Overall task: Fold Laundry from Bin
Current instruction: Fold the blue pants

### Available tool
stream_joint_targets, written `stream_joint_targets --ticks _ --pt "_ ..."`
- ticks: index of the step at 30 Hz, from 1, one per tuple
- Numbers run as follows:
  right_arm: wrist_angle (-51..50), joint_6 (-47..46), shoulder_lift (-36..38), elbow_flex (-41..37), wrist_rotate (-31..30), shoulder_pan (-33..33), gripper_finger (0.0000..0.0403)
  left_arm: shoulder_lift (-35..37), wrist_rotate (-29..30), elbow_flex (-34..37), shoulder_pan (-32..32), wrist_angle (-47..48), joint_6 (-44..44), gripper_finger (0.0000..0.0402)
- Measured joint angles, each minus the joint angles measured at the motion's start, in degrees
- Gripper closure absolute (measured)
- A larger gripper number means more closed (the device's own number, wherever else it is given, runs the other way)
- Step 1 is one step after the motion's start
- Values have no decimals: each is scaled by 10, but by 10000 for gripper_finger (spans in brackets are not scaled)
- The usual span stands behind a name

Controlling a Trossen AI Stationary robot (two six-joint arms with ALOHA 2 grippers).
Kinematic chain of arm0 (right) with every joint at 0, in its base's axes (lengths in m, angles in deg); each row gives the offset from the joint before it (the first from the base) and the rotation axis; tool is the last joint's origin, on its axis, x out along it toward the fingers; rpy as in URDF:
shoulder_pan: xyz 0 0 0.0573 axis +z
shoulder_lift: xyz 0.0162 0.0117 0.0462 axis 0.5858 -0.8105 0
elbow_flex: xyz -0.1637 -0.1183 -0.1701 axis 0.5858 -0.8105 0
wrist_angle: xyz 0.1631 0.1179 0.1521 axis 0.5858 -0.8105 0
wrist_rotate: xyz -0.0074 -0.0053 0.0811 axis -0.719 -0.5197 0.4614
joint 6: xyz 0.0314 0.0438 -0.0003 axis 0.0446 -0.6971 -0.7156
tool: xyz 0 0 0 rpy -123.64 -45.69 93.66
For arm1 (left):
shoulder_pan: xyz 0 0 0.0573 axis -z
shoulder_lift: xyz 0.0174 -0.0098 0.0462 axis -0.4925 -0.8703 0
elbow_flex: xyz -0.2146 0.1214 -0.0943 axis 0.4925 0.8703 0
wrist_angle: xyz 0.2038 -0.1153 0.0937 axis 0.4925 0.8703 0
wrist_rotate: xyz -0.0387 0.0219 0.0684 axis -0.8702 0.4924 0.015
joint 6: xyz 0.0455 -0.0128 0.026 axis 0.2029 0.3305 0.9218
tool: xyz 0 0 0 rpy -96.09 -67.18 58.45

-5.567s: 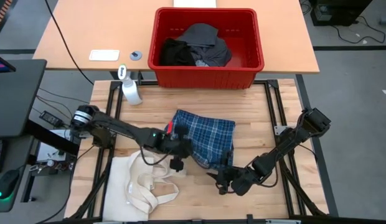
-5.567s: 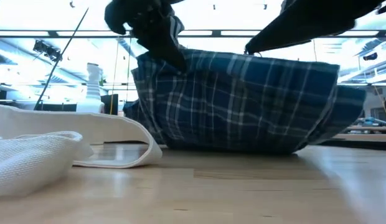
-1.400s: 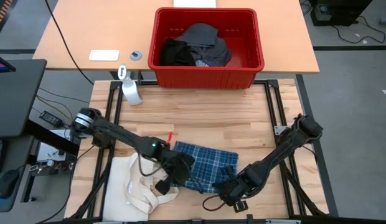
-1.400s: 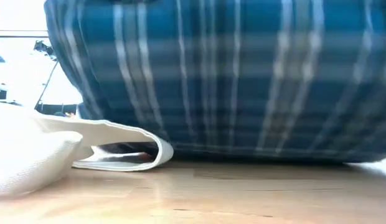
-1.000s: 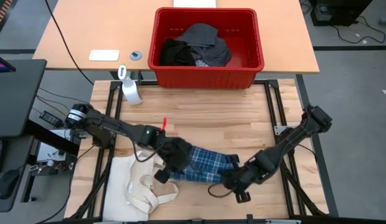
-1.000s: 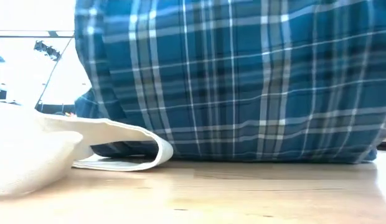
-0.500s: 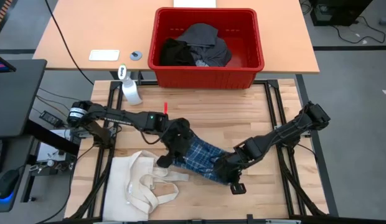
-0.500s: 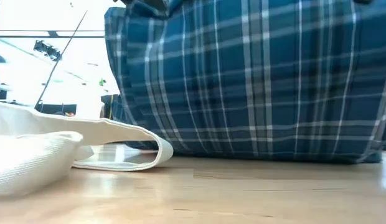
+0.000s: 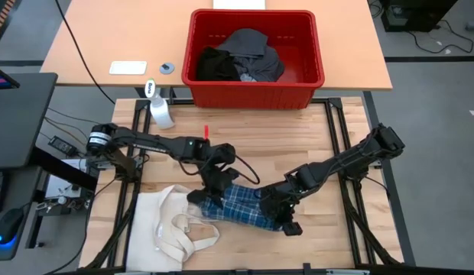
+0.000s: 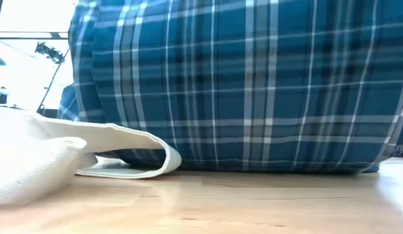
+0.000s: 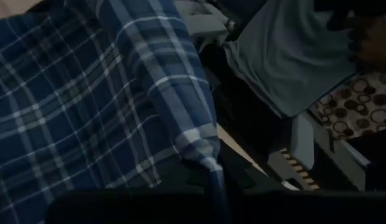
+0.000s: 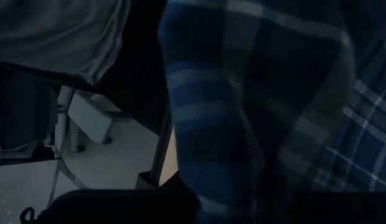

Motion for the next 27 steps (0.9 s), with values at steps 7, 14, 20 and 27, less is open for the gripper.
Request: stream_joint_targets --ticks 7,14,20,27 --pt "72 -6 0 -65 66 -51 387 -2 3 71 -59 -48 -3 392" --pt "178 -10 0 -156 147 -114 387 -1 -12 80 -100 -55 16 392" --pt "228 -13 0 -183 193 -160 387 0 -37 81 -126 -43 29 392" --pt "228 -55 8 -183 229 -142 386 0 -15 81 -76 -59 32 392"
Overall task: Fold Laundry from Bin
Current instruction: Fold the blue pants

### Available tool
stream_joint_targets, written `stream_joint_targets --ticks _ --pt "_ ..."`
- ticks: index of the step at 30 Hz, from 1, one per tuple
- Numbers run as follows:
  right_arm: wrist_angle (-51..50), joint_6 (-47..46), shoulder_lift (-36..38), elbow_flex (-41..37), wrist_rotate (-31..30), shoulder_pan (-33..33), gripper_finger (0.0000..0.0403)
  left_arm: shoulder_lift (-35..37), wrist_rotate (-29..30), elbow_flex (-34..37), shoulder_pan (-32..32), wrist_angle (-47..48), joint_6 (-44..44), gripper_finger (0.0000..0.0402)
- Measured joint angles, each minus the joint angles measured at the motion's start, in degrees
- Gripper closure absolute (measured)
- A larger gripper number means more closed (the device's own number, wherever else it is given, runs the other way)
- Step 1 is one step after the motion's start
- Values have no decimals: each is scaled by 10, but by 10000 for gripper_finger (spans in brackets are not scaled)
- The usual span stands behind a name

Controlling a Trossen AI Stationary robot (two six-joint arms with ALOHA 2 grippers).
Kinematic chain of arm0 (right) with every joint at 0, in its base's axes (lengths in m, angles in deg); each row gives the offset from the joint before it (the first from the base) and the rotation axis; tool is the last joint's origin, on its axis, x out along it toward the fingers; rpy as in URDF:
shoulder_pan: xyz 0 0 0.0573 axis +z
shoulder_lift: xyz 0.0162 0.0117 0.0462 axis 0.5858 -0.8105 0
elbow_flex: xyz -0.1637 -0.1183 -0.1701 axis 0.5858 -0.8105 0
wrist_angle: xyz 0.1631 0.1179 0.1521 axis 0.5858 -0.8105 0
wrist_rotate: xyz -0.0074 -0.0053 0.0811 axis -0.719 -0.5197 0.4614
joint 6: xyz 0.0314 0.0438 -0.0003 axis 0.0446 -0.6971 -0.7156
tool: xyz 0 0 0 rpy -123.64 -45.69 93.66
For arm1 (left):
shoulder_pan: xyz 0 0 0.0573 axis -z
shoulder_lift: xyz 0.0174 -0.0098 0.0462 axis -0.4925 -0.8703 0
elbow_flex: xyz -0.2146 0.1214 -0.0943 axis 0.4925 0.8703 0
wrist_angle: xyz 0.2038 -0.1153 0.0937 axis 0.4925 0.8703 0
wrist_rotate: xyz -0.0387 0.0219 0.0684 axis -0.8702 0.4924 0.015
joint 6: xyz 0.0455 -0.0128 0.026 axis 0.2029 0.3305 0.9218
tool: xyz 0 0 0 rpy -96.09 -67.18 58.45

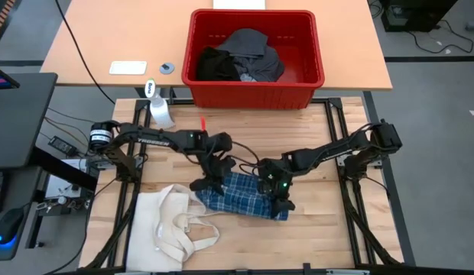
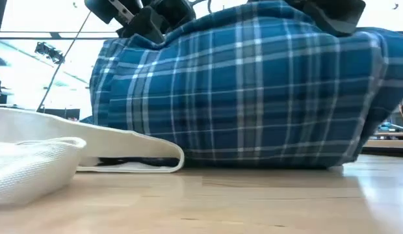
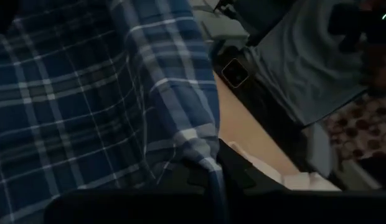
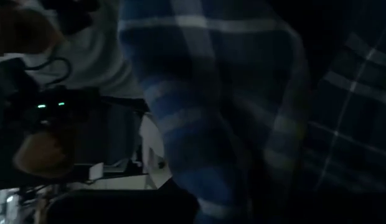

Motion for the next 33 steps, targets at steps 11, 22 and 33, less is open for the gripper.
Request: stream_joint_targets --ticks 11,22,33 --pt "1 -95 8 2 -78 113 386 -1 177 -2 146 -73 -47 380" --pt "0 -118 8 1 -106 141 385 5 249 0 170 -82 -59 186" --pt "-10 -112 8 1 -105 141 385 77 217 -1 96 -72 9 152"
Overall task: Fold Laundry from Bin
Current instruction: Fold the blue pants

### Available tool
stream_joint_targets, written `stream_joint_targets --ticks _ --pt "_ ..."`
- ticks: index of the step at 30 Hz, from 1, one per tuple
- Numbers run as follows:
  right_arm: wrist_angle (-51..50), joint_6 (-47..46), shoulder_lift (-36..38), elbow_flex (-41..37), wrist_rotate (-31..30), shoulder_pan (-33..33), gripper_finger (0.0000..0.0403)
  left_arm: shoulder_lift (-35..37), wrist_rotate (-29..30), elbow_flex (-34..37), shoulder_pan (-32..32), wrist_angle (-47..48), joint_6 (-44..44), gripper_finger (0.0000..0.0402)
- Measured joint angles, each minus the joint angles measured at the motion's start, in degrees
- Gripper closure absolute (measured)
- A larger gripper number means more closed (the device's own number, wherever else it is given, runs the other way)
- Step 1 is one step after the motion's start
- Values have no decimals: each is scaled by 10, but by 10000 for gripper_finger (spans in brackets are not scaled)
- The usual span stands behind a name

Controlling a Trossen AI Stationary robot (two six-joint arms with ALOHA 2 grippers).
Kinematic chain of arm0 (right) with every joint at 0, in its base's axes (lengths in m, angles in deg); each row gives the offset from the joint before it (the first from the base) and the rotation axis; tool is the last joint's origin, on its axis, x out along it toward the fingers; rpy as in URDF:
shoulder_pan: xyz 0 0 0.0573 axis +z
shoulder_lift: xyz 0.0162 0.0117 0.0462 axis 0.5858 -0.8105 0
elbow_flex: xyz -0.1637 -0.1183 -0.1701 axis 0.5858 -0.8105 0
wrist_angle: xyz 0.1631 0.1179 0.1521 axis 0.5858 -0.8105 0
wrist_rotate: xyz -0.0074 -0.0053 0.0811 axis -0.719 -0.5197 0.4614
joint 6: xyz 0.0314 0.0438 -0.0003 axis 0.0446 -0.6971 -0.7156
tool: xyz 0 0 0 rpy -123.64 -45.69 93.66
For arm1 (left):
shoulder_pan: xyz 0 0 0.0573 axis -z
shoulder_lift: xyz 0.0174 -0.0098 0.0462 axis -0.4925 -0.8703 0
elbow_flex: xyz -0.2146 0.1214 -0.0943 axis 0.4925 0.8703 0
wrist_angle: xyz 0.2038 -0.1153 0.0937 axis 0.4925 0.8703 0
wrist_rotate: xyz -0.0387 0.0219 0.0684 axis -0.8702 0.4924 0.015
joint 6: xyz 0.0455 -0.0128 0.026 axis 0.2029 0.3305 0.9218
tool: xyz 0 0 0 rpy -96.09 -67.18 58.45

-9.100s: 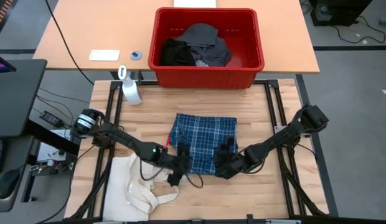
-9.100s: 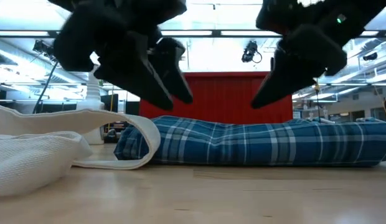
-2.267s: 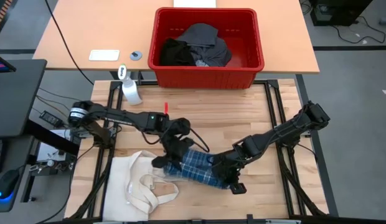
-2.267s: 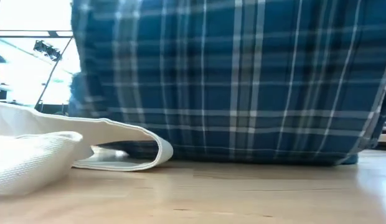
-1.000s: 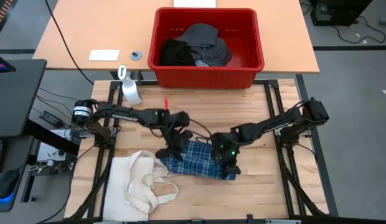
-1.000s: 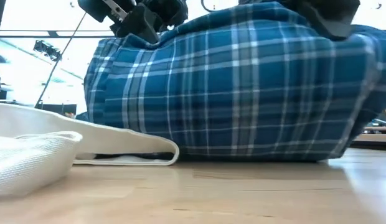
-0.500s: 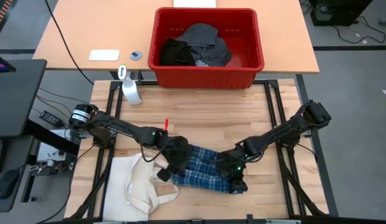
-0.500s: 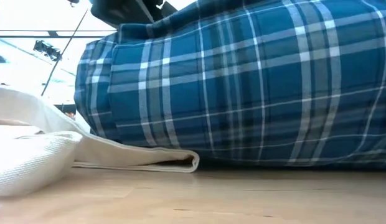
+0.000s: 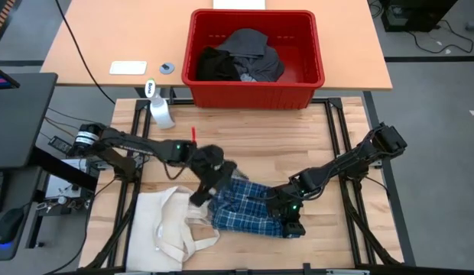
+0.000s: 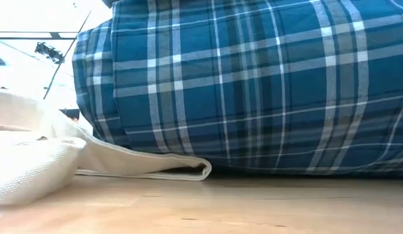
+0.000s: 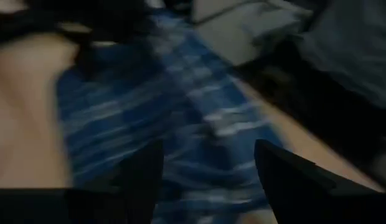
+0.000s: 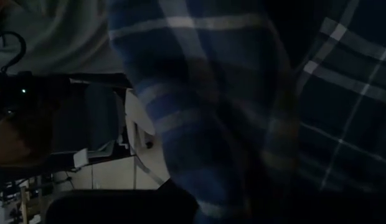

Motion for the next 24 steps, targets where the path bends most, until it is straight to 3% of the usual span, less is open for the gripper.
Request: stream_joint_targets --ticks 3,6,10,14,18,24 --pt "3 14 0 0 -3 0 385 -21 20 21 -38 -44 -8 167" --pt "3 35 2 0 -17 0 385 -57 -7 74 -57 -124 -39 182" --pt "7 47 5 0 -38 -11 385 -86 -38 148 -44 -268 -70 200" --pt "9 42 5 0 -47 -30 385 -106 -19 200 -20 -373 -89 214" --pt "21 41 5 0 -48 -44 385 -106 62 219 1 -384 -84 221" --pt "63 45 5 0 -59 -58 379 -106 79 247 17 -397 -86 221"
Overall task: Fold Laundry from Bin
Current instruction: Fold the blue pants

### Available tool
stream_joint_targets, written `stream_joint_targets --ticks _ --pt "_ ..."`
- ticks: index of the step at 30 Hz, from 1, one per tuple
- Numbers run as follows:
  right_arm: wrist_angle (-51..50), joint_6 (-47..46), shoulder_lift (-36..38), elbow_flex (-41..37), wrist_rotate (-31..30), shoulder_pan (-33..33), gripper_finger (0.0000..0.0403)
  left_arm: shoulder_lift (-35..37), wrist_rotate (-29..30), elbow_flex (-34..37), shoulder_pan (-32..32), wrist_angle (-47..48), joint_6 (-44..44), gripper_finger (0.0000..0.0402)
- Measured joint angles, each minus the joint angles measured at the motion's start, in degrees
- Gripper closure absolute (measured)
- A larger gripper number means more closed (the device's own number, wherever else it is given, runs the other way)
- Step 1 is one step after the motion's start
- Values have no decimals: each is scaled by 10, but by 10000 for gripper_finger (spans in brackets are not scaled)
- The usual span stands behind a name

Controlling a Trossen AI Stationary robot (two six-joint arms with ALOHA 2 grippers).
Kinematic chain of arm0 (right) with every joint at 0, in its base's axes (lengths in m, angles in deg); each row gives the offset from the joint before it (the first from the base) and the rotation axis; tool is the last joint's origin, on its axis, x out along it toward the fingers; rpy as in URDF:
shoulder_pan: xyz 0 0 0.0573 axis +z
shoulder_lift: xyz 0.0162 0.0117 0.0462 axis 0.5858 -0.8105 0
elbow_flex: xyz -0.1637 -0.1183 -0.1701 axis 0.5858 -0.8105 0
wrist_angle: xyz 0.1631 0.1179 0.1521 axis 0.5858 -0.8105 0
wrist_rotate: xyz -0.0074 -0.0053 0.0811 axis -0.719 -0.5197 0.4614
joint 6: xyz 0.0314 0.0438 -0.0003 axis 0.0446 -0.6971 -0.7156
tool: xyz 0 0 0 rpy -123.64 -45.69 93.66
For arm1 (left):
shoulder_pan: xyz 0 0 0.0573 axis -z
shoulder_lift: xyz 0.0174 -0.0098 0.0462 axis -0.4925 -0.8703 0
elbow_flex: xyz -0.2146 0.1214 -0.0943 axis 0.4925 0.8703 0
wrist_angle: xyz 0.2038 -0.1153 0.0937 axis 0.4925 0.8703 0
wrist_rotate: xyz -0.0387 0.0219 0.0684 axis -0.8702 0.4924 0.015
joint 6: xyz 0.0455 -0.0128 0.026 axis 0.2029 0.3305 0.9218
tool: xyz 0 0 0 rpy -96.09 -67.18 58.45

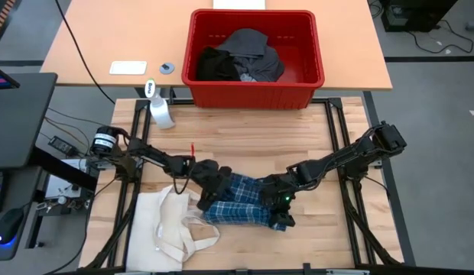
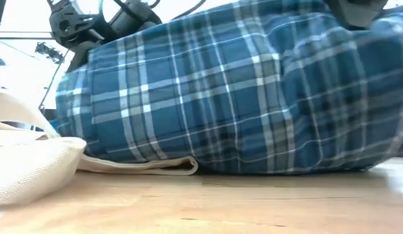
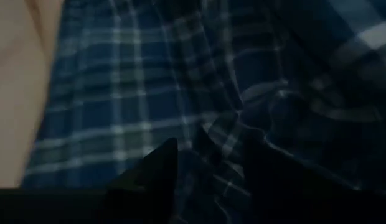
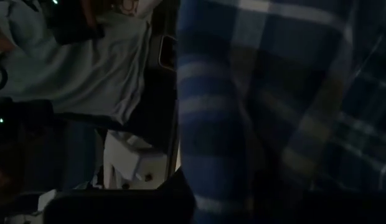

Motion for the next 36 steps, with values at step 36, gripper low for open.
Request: stream_joint_targets --ticks 36 --pt "-141 -112 42 0 -115 15 262 0 -2 112 29 -143 -72 221"
